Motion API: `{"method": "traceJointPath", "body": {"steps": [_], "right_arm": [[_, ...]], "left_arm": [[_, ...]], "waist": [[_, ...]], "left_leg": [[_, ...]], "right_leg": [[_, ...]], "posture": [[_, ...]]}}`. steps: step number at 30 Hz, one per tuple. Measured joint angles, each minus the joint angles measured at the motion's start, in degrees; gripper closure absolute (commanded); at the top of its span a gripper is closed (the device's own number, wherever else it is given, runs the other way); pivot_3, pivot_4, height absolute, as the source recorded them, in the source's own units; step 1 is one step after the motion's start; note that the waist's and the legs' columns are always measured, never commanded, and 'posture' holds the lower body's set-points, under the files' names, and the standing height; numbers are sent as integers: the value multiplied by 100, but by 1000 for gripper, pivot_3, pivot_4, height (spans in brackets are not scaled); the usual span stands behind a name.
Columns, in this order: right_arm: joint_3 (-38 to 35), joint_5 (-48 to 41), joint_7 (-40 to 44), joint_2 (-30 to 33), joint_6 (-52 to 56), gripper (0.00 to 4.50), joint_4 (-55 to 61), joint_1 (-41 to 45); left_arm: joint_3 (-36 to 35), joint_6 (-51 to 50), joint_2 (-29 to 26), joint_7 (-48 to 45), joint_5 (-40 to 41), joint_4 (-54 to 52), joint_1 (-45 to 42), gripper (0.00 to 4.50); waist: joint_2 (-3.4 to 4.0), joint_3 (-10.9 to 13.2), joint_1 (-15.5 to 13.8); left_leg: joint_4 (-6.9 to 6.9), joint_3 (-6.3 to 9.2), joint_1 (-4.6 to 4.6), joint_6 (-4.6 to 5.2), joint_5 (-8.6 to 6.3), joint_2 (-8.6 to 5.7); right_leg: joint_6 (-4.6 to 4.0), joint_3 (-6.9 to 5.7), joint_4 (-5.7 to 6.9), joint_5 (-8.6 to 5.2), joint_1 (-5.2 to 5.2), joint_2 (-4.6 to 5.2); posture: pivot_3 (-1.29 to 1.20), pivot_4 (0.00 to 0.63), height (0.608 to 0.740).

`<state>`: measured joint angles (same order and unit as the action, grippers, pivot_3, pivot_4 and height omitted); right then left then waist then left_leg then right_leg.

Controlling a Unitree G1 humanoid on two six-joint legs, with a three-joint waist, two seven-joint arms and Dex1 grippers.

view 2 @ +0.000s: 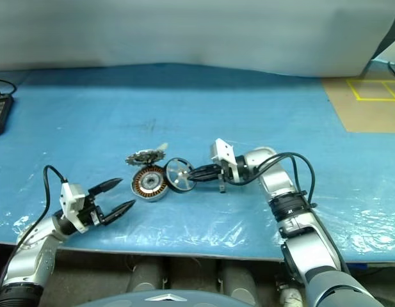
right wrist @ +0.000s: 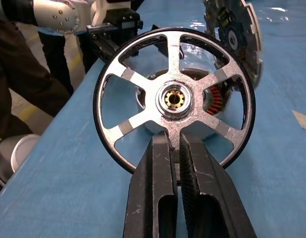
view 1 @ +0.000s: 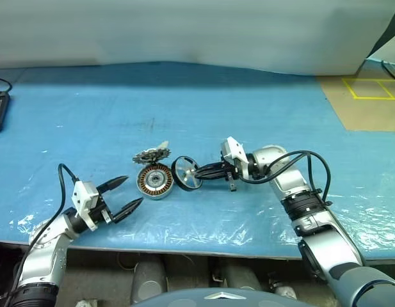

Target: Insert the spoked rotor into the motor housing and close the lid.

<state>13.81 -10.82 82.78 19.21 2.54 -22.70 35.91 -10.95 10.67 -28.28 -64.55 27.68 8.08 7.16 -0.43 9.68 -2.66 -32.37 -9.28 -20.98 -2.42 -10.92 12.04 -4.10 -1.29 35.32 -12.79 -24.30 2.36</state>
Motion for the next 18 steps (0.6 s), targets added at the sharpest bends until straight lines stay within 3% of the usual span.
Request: {"method": "traceJointPath", "body": {"steps": [18], "right_arm": [[312, 53, 66, -830, -141, 4454, -777, 655]], "left_arm": [[22, 393, 40, -66, -243, 77, 92, 0]], "waist": [[0, 0, 10]], "left_leg": [[4, 0, 3, -1, 0, 5]], "right_leg": [[0, -2, 0, 0, 1, 0]], "posture": [[0, 150, 740]]}}
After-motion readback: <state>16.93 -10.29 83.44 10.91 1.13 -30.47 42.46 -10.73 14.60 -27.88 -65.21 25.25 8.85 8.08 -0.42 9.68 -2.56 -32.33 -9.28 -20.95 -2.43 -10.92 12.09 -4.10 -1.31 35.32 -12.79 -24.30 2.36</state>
